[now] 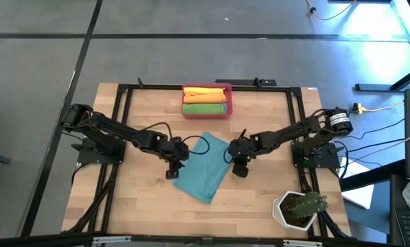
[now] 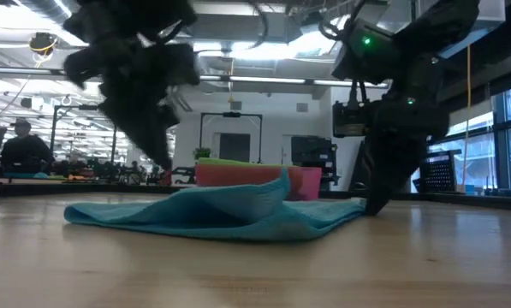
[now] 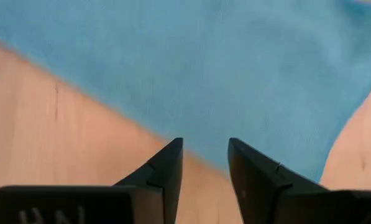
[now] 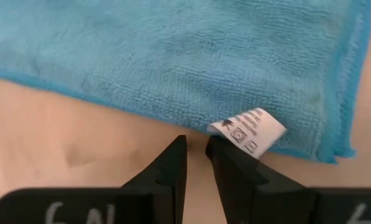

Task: Roll microfiber towels into tight, uniform cylinder then place into a basket
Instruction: Fold the blue microfiber towel

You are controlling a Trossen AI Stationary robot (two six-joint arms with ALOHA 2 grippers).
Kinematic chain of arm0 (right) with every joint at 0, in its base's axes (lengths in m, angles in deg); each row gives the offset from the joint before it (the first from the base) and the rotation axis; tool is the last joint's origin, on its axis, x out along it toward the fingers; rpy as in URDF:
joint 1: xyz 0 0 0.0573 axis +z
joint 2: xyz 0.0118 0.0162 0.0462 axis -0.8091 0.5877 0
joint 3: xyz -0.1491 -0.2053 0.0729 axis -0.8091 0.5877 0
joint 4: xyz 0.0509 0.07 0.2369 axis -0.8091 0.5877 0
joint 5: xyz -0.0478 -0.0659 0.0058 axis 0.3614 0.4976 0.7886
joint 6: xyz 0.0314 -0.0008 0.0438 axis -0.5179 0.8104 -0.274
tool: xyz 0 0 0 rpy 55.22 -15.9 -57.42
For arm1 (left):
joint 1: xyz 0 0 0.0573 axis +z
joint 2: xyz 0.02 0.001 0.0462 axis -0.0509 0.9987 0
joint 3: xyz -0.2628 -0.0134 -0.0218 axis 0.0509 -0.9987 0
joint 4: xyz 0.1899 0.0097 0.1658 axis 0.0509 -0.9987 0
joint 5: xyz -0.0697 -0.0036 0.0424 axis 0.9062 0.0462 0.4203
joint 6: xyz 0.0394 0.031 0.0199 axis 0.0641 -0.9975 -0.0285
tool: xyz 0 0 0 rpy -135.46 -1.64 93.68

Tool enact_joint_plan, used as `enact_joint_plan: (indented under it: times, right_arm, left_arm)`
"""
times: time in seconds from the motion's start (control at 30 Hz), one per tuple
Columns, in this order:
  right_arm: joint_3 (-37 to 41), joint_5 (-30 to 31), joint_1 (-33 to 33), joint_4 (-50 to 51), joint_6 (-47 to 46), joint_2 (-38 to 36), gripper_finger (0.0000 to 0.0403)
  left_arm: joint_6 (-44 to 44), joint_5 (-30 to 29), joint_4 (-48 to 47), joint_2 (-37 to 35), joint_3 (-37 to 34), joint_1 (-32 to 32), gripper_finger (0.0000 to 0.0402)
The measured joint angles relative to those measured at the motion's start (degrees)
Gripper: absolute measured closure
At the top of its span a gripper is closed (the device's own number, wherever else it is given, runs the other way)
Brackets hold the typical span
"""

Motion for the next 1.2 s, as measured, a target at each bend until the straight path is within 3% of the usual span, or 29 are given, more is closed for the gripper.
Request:
enact_joint_plan:
  times: [0.33,0.57,0.77,1.2]
  right_arm:
    - [-2.9,7.0,-5.3,2.0,4.6,0.4,0.0322]
    - [-7.8,10.4,-6.3,15.0,4.6,0.5,0.0322]
    - [-8.7,10.1,-2.6,20.5,2.6,0.4,0.0322]
    - [-8.8,9.3,7.2,17.6,3.4,0.3,0.0322]
  left_arm:
    - [4.4,0.4,-1.4,-0.1,-4.2,-2.4,0.0282]
    - [4.0,0.4,-0.8,-0.1,-4.2,-3.8,0.0282]
    - [3.9,0.4,-0.8,-0.1,-4.2,-5.3,0.0282]
    - [0.1,-1.2,-0.6,-0.1,-4.2,-8.4,0.0282]
